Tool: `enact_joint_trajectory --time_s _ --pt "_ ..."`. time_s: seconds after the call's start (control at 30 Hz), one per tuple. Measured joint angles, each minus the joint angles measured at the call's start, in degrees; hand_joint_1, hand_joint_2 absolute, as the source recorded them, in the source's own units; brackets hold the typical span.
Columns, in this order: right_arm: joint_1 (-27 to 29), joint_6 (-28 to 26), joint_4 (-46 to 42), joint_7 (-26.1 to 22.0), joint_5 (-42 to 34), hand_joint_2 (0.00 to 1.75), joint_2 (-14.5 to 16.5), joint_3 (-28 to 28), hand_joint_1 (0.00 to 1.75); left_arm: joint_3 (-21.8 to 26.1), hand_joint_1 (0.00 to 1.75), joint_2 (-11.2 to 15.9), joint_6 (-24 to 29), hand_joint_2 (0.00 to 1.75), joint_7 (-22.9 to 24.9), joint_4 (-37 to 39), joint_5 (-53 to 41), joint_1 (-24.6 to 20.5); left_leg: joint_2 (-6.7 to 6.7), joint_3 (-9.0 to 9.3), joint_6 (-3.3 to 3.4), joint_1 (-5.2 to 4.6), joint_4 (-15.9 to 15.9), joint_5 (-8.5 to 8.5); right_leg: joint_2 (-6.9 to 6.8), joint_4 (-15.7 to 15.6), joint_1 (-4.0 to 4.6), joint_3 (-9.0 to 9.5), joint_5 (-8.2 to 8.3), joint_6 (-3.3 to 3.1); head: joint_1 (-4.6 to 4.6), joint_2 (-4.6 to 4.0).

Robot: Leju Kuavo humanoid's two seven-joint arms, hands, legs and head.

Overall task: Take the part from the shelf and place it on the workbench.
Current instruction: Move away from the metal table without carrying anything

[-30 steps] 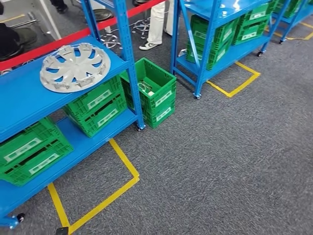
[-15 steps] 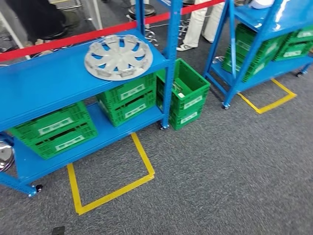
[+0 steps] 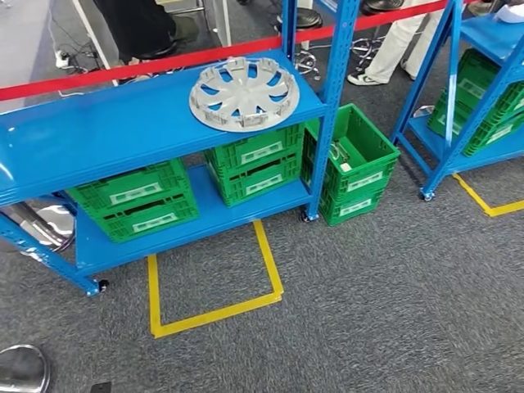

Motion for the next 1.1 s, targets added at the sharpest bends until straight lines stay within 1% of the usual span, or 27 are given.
enact_joint_trajectory --time_s 0.03,0.07,0.1,0.13,0.17,0.2,0.23,0.3,0.33,0.37,0.4,0.47,0.5,0.53,0.57,0.6,0.63,0.67,0.73,0.8,0.83,0.87,0.93,0.97,1.0,1.03,1.1 --pt "0.1 0.0 0.0 0.0 0.1 0.0 0.0 0.0 0.0 0.0 0.0 0.0 0.0 0.0 0.0 0.0 0.0 -0.1 1.09 -1.88 -0.08 -0.02 3.9 -1.97 -0.97 0.0 0.17 -0.06 -0.01 -0.16 -0.21 0.0" --pt "0.1 0.0 0.0 0.0 0.1 0.0 0.0 0.0 0.0 0.0 0.0 -0.1 0.1 0.0 0.0 0.0 0.0 -0.2 1.53 -3.38 -0.11 -0.02 7.2 -3.22 -1.95 0.0 0.34 -0.1 -0.03 -0.22 -0.21 0.0" --pt "0.1 0.0 0.0 0.0 0.2 0.0 0.0 0.0 0.0 0.0 0.0 -0.1 0.1 0.0 0.0 0.0 0.0 -0.2 1.73 -4.06 -0.06 -0.04 8.9 -3.5 -2.9 0.0 0.48 -0.11 -0.07 -0.26 -0.22 0.0" --pt "0.1 -0.1 0.0 0.0 0.2 0.0 0.0 0.0 0.0 0.0 0.0 -0.1 0.1 0.0 0.0 0.0 0.0 -0.1 1.88 -3.6 0.07 -0.08 8.4 -2.66 -3.77 0.0 0.59 -0.08 -0.1 -0.28 -0.22 0.0" --pt "0.1 -0.1 0.0 0.0 0.1 0.0 0.0 0.0 0.0 0.0 0.0 -0.1 0.1 0.0 -0.1 0.0 0.0 0.0 2.23 -2.09 0.28 -0.18 6.0 -1.04 -4.57 0.0 0.67 -0.01 -0.14 -0.25 -0.22 0.0" --pt "0.0 -0.1 0.0 0.0 0.1 0.0 0.0 0.0 0.0 0.0 0.0 -0.1 0.1 0.0 -0.1 0.0 0.0 0.0 3.44 0.11 0.6 -0.39 2.3 0.74 -5.26 0.0 0.74 0.12 -0.2 -0.16 -0.24 0.0" --pt "0.0 -0.1 0.0 0.0 0.1 0.0 0.0 0.0 0.0 0.0 0.0 -0.1 0.1 0.0 -0.2 0.0 0.0 -0.1 5.22 2.37 0.92 -0.68 -1.7 2.03 -5.92 0.1 0.96 0.21 -0.39 0.04 -0.31 0.0" --pt "0.0 -0.1 0.0 -0.1 0.1 0.0 0.0 0.0 0.0 0.0 0.0 -0.2 0.1 0.0 -0.3 0.0 -0.1 -0.3 7.61 4.78 1.59 -1.13 -6.1 2.9 -7.16 0.2 1.37 0.39 -0.72 0.53 -0.34 0.0" --pt "0.0 -0.1 0.0 -0.1 0.0 0.0 0.0 0.0 0.0 0.0 0.0 -0.2 0.1 0.0 -0.3 0.0 -0.1 -0.4 7.51 4.94 1.84 -1.22 -6.7 2.8 -7.87 0.2 1.54 0.57 -0.87 0.8 -0.31 0.0" --pt "-0.1 -0.1 0.0 -0.1 0.0 0.0 0.0 0.0 0.0 0.0 0.0 -0.3 0.1 0.0 -0.3 0.0 -0.1 -0.4 6.64 4.83 2.16 -1.14 -6.6 2.86 -8.52 0.1 1.53 0.82 -0.94 1.03 -0.25 0.0" --pt "-0.2 -0.1 0.0 -0.1 0.0 0.0 0.0 0.0 0.0 0.0 0.0 -0.3 0.1 0.0 -0.3 0.0 -0.1 -0.2 5.95 4.8 2.44 -1.02 -6.7 2.95 -8.29 0.2 1.47 0.99 -1.22 1.37 -0.16 0.0" --pt "-0.3 -0.2 0.0 -0.1 0.0 0.0 0.0 0.0 0.0 0.0 0.0 -0.3 0.1 0.0 -0.3 0.0 -0.1 -0.2 4.64 4.79 3.04 -0.72 -6.9 3.25 -5.43 3.3 1.19 -0.14 -3.34 2.04 0.1 0.0" --pt "-0.2 -0.1 0.0 -0.1 -0.1 0.0 0.0 0.0 0.0 0.1 0.0 -0.3 0.1 0.0 -0.3 0.0 -0.1 -0.2 4.06 4.72 3.26 -0.65 -6.9 3.36 -3.5 6.6 1.04 -1.67 -5.16 2.3 0.3 0.0" --pt "-0.1 -0.1 0.0 -0.1 -0.3 0.0 0.0 0.0 0.0 0.1 0.0 -0.4 0.1 0.0 -0.3 0.0 -0.1 -0.3 3.46 4.64 3.43 -0.64 -6.9 3.42 -2.26 10.7 0.96 -3.6 -7.07 2.43 0.47 0.0" --pt "0.0 -0.1 0.0 0.0 -0.5 0.0 0.0 0.0 0.0 0.1 0.0 -0.4 0.0 0.0 -0.3 0.0 -0.1 -0.2 2.89 4.59 3.51 -0.66 -6.9 3.46 -1.76 14.4 0.94 -5.47 -8.39 2.51 0.58 0.0" --pt "0.0 -0.1 0.0 0.2 -0.7 0.0 0.0 -0.1 0.0 0.1 0.0 -0.5 -0.1 0.0 -0.2 0.0 -0.1 -0.2 2.37 4.59 3.54 -0.66 -6.9 3.48 -1.59 16.5 0.94 -6.69 -8.69 2.55 0.65 0.0" --pt "0.1 -0.2 0.0 0.4 -1.0 0.0 0.0 -0.1 0.0 0.1 0.0 -0.4 -0.2 0.0 0.0 0.0 -0.1 -0.1 1.95 4.63 3.52 -0.66 -6.9 3.48 -1.54 16.4 0.9 -6.94 -7.81 2.55 0.7 0.0" --pt "0.0 -0.3 0.0 0.6 -1.2 0.0 0.0 -0.3 0.0 0.1 0.0 -0.4 -0.3 0.0 0.1 0.0 -0.1 0.0 1.61 4.72 3.46 -0.62 -6.8 3.48 -1.54 14.0 0.83 -6.07 -5.9 2.52 0.71 0.0" --pt "-0.1 -0.6 0.0 1.0 -1.3 0.0 0.0 -0.6 0.0 0.1 0.0 -0.5 -0.4 0.0 0.4 0.0 -0.1 0.0 1.13 4.85 3.04 -0.69 -6.7 3.39 -1.2 6.0 0.59 -2.66 -1.73 2.52 0.76 0.0" --pt "-0.3 -0.9 0.0 1.5 -1.3 0.0 0.1 -0.9 0.0 0.1 0.0 -0.5 -0.3 0.0 0.6 0.0 -0.2 0.0 0.88 4.69 2.49 -0.92 -6.5 3.35 -0.66 1.2 0.4 -0.62 0.0 2.15 0.73 0.0" --pt "-0.4 -1.0 0.0 1.7 -1.3 0.44 0.1 -1.0 0.0 0.1 0.0 -0.4 -0.3 0.0 0.7 0.0 -0.3 -0.1 0.84 4.54 2.68 -1.05 -6.4 3.42 -0.45 0.7 0.38 -0.5 -0.03 1.95 0.69 0.0" --pt "-0.4 -1.1 0.0 2.0 -1.3 0.44 0.2 -1.1 0.0 0.1 0.0 -0.4 -0.2 0.0 0.8 0.0 -0.3 -0.1 0.81 4.44 3.09 -1.06 -6.5 3.53 -0.44 0.6 0.38 -0.57 0.12 1.72 0.62 0.0" --pt "-0.3 -1.4 0.0 2.4 -1.3 1.31 0.2 -1.4 0.0 0.2 0.0 -0.4 -0.1 0.87 1.0 0.0 -0.3 -0.1 0.82 4.38 3.89 -1.05 -6.6 3.8 -0.43 0.6 0.53 -0.71 0.25 1.54 0.6 0.0" --pt "-0.4 -1.7 0.0 2.6 -1.2 1.31 0.2 -1.5 0.0 0.4 0.0 -0.4 -0.1 1.31 1.1 0.0 -0.3 -0.1 0.82 4.38 3.84 -1.0 -6.8 3.9 -0.44 0.6 0.64 -0.78 0.29 1.34 0.61 0.0" --pt "-0.5 -2.3 0.0 2.8 -1.0 1.75 0.2 -1.6 0.0 0.5 0.0 -0.4 -0.1 1.75 1.3 0.0 -0.3 -0.1 0.82 4.38 3.62 -0.94 -6.9 4.02 -0.44 0.6 0.74 -0.85 0.32 1.15 0.61 0.0" --pt "-0.6 -3.1 0.0 3.0 -0.4 1.75 0.2 -1.7 0.0 0.7 0.0 -0.4 -0.2 1.75 1.6 0.0 -0.4 -0.2 0.82 4.38 3.33 -0.87 -7.1 4.13 -0.45 0.6 0.83 -0.92 0.36 0.98 0.62 0.0" --pt "-0.7 -4.8 0.0 3.3 0.5 0.87 0.3 -1.7 0.0 0.9 0.0 -0.5 -1.0 0.87 2.2 0.0 -0.4 -0.2 0.82 4.36 2.43 -0.73 -7.3 4.3 -0.48 0.6 0.95 -1.05 0.41 0.76 0.62 0.0"
